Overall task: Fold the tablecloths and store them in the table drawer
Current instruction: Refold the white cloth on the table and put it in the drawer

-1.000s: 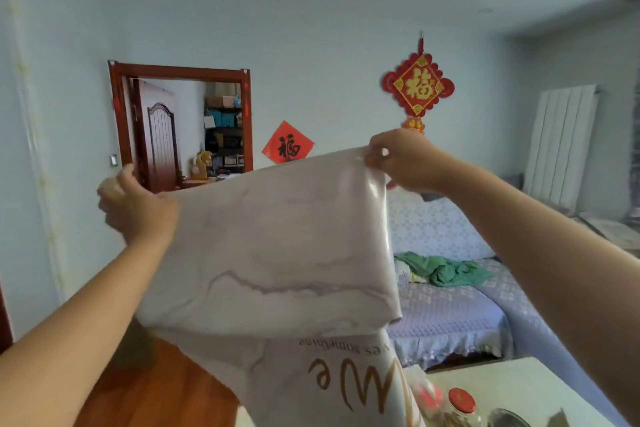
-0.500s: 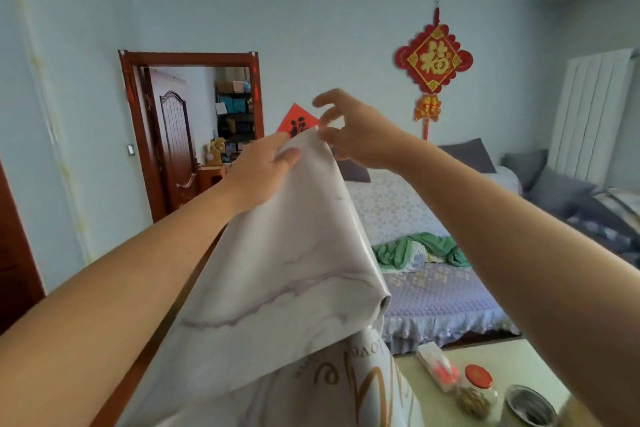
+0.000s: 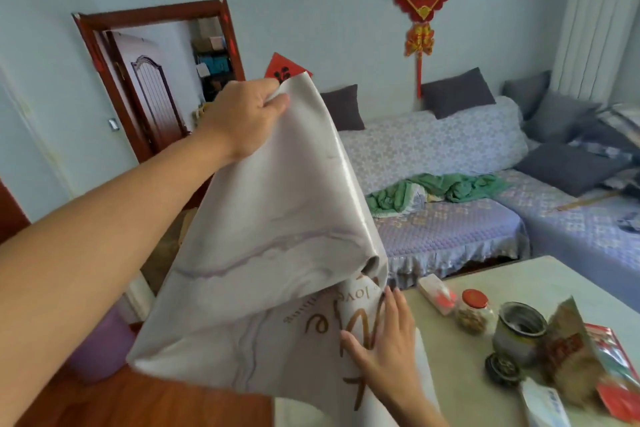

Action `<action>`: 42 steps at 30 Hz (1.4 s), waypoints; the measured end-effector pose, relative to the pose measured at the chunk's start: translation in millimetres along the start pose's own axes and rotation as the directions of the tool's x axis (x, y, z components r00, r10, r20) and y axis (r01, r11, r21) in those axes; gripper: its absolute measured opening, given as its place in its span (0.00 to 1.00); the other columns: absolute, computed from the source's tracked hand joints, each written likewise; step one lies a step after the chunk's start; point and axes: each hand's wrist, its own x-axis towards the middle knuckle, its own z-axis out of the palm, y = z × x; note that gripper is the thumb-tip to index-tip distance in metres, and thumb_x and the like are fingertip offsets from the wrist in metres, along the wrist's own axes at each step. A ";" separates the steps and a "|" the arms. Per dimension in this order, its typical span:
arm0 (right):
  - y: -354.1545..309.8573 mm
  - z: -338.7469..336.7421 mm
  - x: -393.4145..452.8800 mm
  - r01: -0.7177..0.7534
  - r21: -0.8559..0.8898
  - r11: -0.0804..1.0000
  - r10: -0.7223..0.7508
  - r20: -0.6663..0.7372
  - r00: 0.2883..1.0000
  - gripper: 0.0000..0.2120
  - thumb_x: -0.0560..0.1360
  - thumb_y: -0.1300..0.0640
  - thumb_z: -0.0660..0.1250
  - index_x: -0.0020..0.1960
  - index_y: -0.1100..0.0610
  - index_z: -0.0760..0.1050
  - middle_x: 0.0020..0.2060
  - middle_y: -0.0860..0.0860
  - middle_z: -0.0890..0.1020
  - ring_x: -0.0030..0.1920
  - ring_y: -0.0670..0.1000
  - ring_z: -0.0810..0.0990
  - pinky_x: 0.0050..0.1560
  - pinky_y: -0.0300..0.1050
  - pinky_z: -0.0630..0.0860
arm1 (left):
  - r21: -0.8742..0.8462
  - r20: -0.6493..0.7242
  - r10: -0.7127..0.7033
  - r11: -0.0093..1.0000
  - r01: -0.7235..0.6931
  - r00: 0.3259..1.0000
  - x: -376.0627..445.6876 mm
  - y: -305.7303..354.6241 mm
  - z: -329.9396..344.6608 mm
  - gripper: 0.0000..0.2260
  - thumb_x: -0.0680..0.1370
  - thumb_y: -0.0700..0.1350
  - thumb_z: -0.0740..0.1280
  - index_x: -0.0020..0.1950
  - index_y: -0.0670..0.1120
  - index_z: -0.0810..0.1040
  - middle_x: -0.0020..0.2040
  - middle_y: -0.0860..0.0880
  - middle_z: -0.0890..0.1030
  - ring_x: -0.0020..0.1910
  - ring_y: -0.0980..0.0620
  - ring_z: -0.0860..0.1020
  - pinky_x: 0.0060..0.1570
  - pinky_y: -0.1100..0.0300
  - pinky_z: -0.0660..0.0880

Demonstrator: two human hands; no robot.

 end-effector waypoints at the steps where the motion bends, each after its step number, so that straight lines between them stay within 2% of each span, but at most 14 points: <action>1: -16.6 4.2 12.7 0.033 -0.029 0.999 -0.035 -0.062 0.997 0.51 0.63 0.27 0.67 0.77 0.54 0.61 0.74 0.51 0.63 0.76 0.54 0.59 0.75 0.52 0.59 | 0.121 -0.013 0.075 0.990 -0.072 0.997 -0.9 6.9 -4.8 0.19 0.84 0.50 0.59 0.36 0.42 0.68 0.30 0.44 0.71 0.30 0.43 0.72 0.31 0.54 0.67; 4: -47.0 22.4 39.1 -0.005 -0.142 0.990 -0.009 -0.101 0.995 0.40 0.64 0.35 0.71 0.69 0.55 0.68 0.57 0.53 0.72 0.58 0.59 0.73 0.60 0.55 0.72 | 0.190 -0.013 0.112 0.976 -0.107 0.994 5.1 15.5 -13.7 0.20 0.83 0.48 0.60 0.32 0.45 0.63 0.27 0.50 0.65 0.28 0.48 0.66 0.32 0.56 0.61; 8: -49.9 34.7 51.9 0.139 -0.288 0.947 -0.139 0.019 0.990 0.23 0.65 0.55 0.73 0.59 0.55 0.74 0.45 0.52 0.76 0.46 0.59 0.78 0.44 0.52 0.73 | 0.032 0.068 -0.184 0.983 0.183 0.981 17.6 -9.6 -28.8 0.19 0.83 0.49 0.62 0.35 0.39 0.69 0.31 0.44 0.66 0.33 0.48 0.68 0.36 0.55 0.63; 11: -49.7 33.6 50.5 0.333 -0.283 0.900 -0.318 0.099 0.943 0.12 0.61 0.63 0.71 0.40 0.54 0.71 0.32 0.51 0.77 0.33 0.58 0.76 0.32 0.46 0.63 | -0.037 0.008 -0.526 0.850 0.526 0.850 24.3 -57.1 -45.8 0.11 0.81 0.47 0.65 0.52 0.38 0.76 0.38 0.44 0.73 0.46 0.43 0.76 0.44 0.52 0.71; 14: -47.8 28.6 41.0 0.413 -0.260 0.873 -0.359 0.230 0.905 0.04 0.70 0.58 0.65 0.42 0.55 0.70 0.35 0.51 0.79 0.36 0.59 0.78 0.31 0.51 0.65 | -0.188 0.034 -0.710 0.687 0.702 0.704 18.9 -99.1 -55.5 0.19 0.79 0.47 0.69 0.66 0.38 0.74 0.50 0.41 0.79 0.55 0.43 0.79 0.55 0.49 0.77; 16: -41.7 21.7 35.5 0.480 -0.295 0.826 -0.416 0.256 0.873 0.08 0.70 0.57 0.66 0.40 0.52 0.67 0.34 0.49 0.76 0.35 0.58 0.77 0.30 0.51 0.62 | -0.247 0.046 -0.750 0.632 0.735 0.660 12.8 -120.0 -56.7 0.22 0.79 0.48 0.70 0.69 0.38 0.74 0.54 0.41 0.80 0.57 0.45 0.79 0.57 0.52 0.78; 20: -33.5 -8.3 35.8 0.455 -0.260 0.852 -0.427 0.160 0.890 0.14 0.63 0.59 0.70 0.34 0.53 0.63 0.25 0.49 0.73 0.26 0.58 0.73 0.25 0.47 0.60 | -0.406 0.118 -0.814 0.483 0.776 0.569 -3.7 -162.2 -59.6 0.23 0.78 0.47 0.73 0.70 0.39 0.74 0.60 0.41 0.81 0.47 0.47 0.81 0.38 0.55 0.78; 23: -33.6 -36.9 52.7 0.453 -0.198 0.869 -0.426 0.162 0.890 0.12 0.68 0.59 0.74 0.35 0.54 0.71 0.26 0.49 0.77 0.29 0.54 0.76 0.28 0.48 0.68 | -0.463 0.159 -0.830 0.415 0.783 0.534 -13.8 -185.0 -66.5 0.25 0.78 0.47 0.73 0.72 0.38 0.73 0.58 0.43 0.82 0.45 0.49 0.81 0.49 0.52 0.79; 28: -38.4 -66.6 79.1 0.513 -0.199 0.835 -0.474 0.211 0.855 0.11 0.70 0.58 0.74 0.37 0.51 0.72 0.25 0.42 0.73 0.29 0.47 0.73 0.30 0.47 0.71 | -0.458 0.181 -0.853 0.368 0.809 0.490 -17.1 -197.1 -85.2 0.20 0.79 0.44 0.71 0.69 0.39 0.75 0.46 0.46 0.82 0.42 0.49 0.81 0.54 0.48 0.80; 34: -24.8 -73.7 62.2 0.652 -0.348 0.674 -0.648 0.145 0.748 0.14 0.70 0.57 0.73 0.37 0.50 0.67 0.28 0.44 0.69 0.26 0.53 0.71 0.22 0.48 0.69 | -0.348 0.224 -0.884 0.321 0.881 0.410 -21.6 -194.0 -94.3 0.09 0.83 0.43 0.66 0.60 0.41 0.75 0.44 0.43 0.79 0.40 0.46 0.78 0.46 0.49 0.77; 36: -17.7 -71.7 53.8 0.631 -0.414 0.656 -0.647 0.122 0.753 0.13 0.68 0.61 0.73 0.39 0.53 0.68 0.31 0.47 0.71 0.27 0.57 0.72 0.23 0.47 0.67 | -0.331 0.231 -0.886 0.317 0.889 0.402 -20.0 -194.8 -96.8 0.10 0.83 0.43 0.65 0.61 0.40 0.75 0.46 0.42 0.80 0.41 0.44 0.79 0.49 0.47 0.77; 38: -14.9 -70.1 42.6 0.676 -0.413 0.611 -0.707 0.101 0.700 0.12 0.68 0.63 0.67 0.38 0.52 0.65 0.31 0.49 0.69 0.27 0.57 0.70 0.25 0.46 0.62 | -0.302 0.223 -0.881 0.345 0.889 0.417 -13.5 -192.9 -98.6 0.19 0.80 0.45 0.69 0.68 0.39 0.74 0.58 0.40 0.81 0.50 0.42 0.81 0.54 0.43 0.78; 40: -16.7 -71.1 29.7 0.767 -0.362 0.530 -0.791 0.114 0.601 0.09 0.72 0.61 0.60 0.39 0.51 0.61 0.31 0.49 0.68 0.28 0.55 0.67 0.26 0.46 0.60 | -0.300 0.184 -0.856 0.418 0.857 0.483 -4.6 -176.9 -99.8 0.22 0.79 0.46 0.72 0.70 0.40 0.73 0.63 0.41 0.79 0.56 0.41 0.80 0.56 0.42 0.78; 42: -11.9 -70.2 24.0 0.813 -0.291 0.505 -0.822 0.124 0.555 0.10 0.78 0.59 0.57 0.38 0.51 0.61 0.32 0.48 0.68 0.29 0.52 0.66 0.27 0.46 0.60 | -0.271 0.075 -0.793 0.568 0.777 0.605 2.0 -156.6 -100.3 0.24 0.77 0.48 0.74 0.69 0.40 0.75 0.64 0.43 0.78 0.60 0.42 0.78 0.62 0.45 0.76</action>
